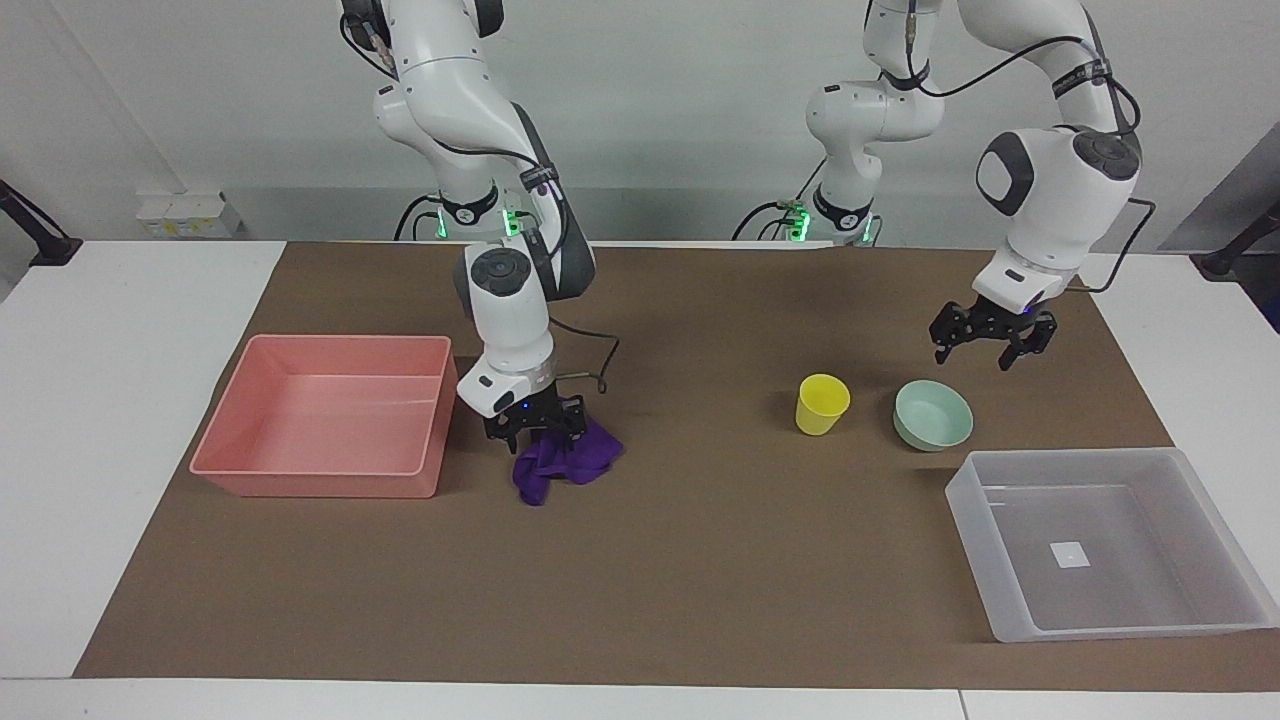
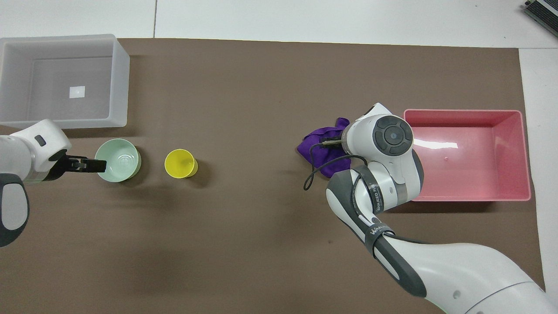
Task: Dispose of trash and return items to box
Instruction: 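Grasp the purple cloth with the right gripper while the left gripper grasps the bowl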
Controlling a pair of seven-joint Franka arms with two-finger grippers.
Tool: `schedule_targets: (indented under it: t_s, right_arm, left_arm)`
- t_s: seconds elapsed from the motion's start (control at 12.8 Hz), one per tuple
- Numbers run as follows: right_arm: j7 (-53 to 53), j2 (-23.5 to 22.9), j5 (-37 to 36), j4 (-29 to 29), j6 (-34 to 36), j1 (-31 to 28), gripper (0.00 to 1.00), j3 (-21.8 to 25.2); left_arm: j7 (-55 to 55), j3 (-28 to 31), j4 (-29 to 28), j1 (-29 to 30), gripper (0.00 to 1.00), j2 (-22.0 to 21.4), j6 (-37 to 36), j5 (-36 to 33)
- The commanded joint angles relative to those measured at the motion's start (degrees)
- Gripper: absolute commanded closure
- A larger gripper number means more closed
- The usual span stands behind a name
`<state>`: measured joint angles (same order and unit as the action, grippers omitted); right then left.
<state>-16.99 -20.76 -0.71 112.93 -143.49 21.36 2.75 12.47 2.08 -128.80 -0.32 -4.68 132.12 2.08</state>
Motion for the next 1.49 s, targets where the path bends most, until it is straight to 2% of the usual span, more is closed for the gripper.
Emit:
schedule_targets:
  t_s: [0.0, 0.31, 0.55, 0.63, 0.7, 0.78, 0.86, 1.17, 1.41]
  right_arm:
    - [2.31, 0.11, 0.97, 0.89, -1.70, 0.08, 1.00, 0.06]
    - [1.34, 0.89, 0.97, 0.18, 1.36, 0.79, 1.00, 0.15]
    - [0.73, 4.75, 1.06, -2.18, 8.91, 0.44, 1.00, 0.15]
    - [-0.75, 6.42, 1.06, -2.89, 10.93, 0.17, 1.00, 0.15]
    - [-2.25, 8.61, 1.06, -3.16, 12.35, 0.08, 1.00, 0.24]
    - [-3.31, 10.89, 1.06, -3.25, 14.54, -0.09, 1.00, 0.41]
    - [-3.49, 13.27, 1.06, -3.59, 16.99, -0.27, 1.00, 0.85]
    - [0.87, 21.54, 0.18, -3.60, 22.63, -7.98, 1.00, 0.94]
    - [10.45, 22.96, 0.18, -3.42, 24.84, -15.28, 1.00, 0.94]
  left_arm:
    - [0.54, -0.32, -2.50, 1.38, 0.00, 2.83, 7.25, -1.11]
    - [0.45, -0.41, -5.41, 2.43, 0.00, 4.76, 11.41, -0.94]
    - [0.37, -0.49, -5.50, 2.35, 0.00, 7.48, 13.16, -0.41]
    - [0.37, -0.49, -5.50, 2.43, 0.03, 7.49, 12.90, -0.41]
    - [0.37, -0.49, -5.50, 2.52, 0.33, 7.49, 12.73, -0.41]
    - [0.28, -0.49, -5.41, 2.52, 0.76, 7.49, 12.47, -0.32]
    - [-0.33, -0.41, -5.50, 2.43, 1.00, 7.49, 12.46, -0.23]
    - [-0.42, -0.49, -5.24, 2.52, 1.00, 6.88, 10.19, -0.14]
    - [-0.42, -0.32, -1.83, 2.61, 1.00, 5.38, 2.91, -0.14]
